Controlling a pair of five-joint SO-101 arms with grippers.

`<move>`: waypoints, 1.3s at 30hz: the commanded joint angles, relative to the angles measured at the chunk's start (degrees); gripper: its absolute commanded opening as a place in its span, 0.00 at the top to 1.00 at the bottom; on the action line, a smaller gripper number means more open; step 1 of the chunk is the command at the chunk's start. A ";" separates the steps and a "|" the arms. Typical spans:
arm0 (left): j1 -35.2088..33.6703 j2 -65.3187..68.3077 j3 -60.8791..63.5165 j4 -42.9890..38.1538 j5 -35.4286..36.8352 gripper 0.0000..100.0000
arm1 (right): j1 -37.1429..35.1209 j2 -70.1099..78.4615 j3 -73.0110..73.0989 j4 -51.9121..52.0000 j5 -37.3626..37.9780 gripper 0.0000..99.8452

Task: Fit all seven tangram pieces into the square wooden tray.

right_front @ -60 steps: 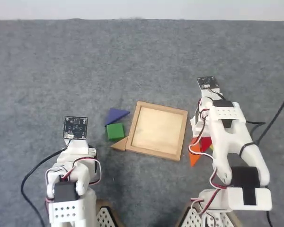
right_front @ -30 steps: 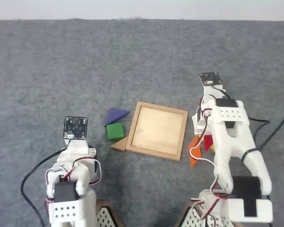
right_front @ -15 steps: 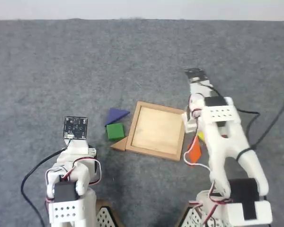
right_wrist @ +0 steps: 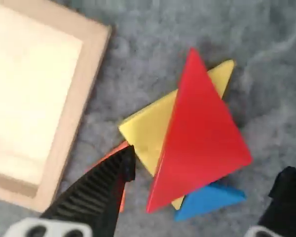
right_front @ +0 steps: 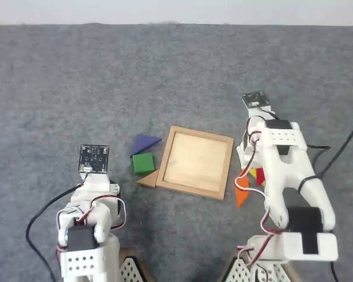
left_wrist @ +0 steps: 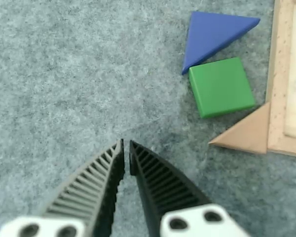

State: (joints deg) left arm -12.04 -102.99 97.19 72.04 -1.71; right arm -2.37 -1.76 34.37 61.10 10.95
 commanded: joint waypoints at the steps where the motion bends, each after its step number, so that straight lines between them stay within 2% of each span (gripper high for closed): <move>1: -0.09 -1.05 -0.75 0.18 0.97 0.98 | 1.45 -0.31 -2.55 -2.24 0.79 0.59; 5: -0.09 -1.05 -0.75 0.18 0.97 0.98 | 2.33 -0.22 -2.20 -2.33 0.70 0.61; 11: -0.09 -1.05 -0.75 0.18 0.97 0.98 | 2.33 -0.22 -2.02 -2.42 0.70 0.77; 28: -0.09 -1.05 -0.75 0.18 0.97 0.98 | 1.71 -0.40 0.35 -4.00 -1.49 0.78; 34: -0.09 -1.05 -0.75 0.18 0.97 0.98 | 1.80 -0.31 0.35 -4.18 -1.67 0.90; 39: -0.09 -1.05 -0.75 0.18 0.97 0.98 | 1.98 -0.66 0.35 -4.18 -1.76 0.94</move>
State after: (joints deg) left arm -12.04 -102.99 97.19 72.04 -1.71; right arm -0.35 -2.02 34.81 57.67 9.98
